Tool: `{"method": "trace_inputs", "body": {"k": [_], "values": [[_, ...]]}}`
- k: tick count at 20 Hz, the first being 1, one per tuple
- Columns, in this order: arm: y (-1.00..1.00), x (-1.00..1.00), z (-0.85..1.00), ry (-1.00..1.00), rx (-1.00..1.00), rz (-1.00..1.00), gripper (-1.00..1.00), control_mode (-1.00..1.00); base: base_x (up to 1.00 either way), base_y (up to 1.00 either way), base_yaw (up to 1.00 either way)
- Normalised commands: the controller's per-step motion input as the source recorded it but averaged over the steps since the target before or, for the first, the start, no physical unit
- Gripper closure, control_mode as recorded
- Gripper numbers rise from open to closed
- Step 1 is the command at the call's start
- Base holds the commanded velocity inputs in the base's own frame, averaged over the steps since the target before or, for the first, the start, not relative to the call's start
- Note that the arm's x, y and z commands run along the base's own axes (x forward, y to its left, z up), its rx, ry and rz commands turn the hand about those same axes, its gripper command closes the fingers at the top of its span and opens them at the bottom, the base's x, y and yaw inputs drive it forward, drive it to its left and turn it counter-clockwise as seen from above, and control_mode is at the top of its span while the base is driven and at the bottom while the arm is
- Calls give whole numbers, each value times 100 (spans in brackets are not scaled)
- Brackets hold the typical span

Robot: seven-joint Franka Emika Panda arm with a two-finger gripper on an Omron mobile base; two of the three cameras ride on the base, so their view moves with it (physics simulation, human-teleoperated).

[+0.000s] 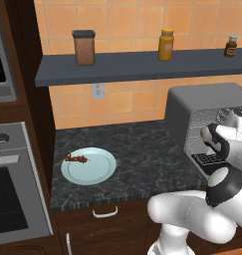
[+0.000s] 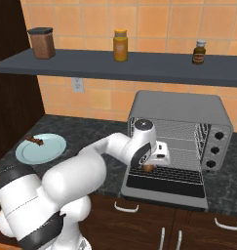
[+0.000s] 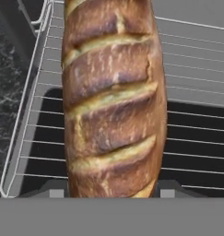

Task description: Pick up the kebab skewer and baguette bread, and place them inside the toaster oven. Close the toaster oven door and start by setting the timer.

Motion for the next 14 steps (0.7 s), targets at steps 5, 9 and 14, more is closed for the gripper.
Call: {"method": "trace_inputs", "body": {"k": [5, 9, 14], "values": [[0, 9, -28, 2, 0, 5, 100, -100, 0, 0, 0], [0, 14, -30, 0, 0, 3, 100, -100, 0, 0, 0], [0, 10, -17, 0, 0, 4, 100, -100, 0, 0, 0]]}}
